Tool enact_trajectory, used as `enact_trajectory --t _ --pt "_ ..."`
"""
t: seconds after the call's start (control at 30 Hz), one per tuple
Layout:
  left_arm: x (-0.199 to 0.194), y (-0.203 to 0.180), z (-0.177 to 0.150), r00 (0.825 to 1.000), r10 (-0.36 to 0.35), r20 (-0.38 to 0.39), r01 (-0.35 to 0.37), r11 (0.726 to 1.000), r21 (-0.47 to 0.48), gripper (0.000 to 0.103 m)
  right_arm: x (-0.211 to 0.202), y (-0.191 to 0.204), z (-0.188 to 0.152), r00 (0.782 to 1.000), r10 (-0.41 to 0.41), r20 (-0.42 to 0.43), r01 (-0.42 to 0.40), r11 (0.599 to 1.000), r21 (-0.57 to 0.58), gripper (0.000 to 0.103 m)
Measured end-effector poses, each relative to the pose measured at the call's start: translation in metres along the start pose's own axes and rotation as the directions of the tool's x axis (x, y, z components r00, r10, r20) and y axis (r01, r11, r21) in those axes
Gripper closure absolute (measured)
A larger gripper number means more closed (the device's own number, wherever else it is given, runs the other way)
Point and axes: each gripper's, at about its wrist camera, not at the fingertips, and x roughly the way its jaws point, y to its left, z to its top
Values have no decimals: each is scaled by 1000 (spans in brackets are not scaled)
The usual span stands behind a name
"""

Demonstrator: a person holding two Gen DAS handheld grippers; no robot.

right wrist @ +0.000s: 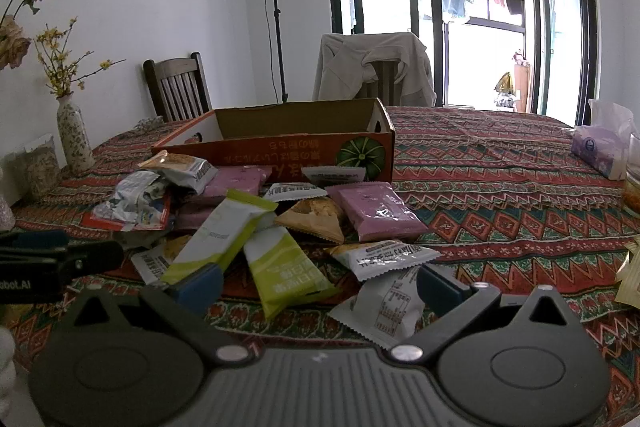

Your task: Organize snacks

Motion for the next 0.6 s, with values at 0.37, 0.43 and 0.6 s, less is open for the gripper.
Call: enact_trajectory --t 0.37,0.43,0.6 --pt "-1 1 -1 1000 1 2 -1 1000 -7 0 0 -3 -1 1000 -6 -2 6 1000 2 0" --pt "-1 2 -1 1000 5 2 -5 1000 -9 0 1 -5 -2 1000 -18 -3 18 1000 10 0" --pt "1 6 0 1000 21 1 -21 1000 -17 0 9 -17 1 998 -59 -9 59 998 19 2"
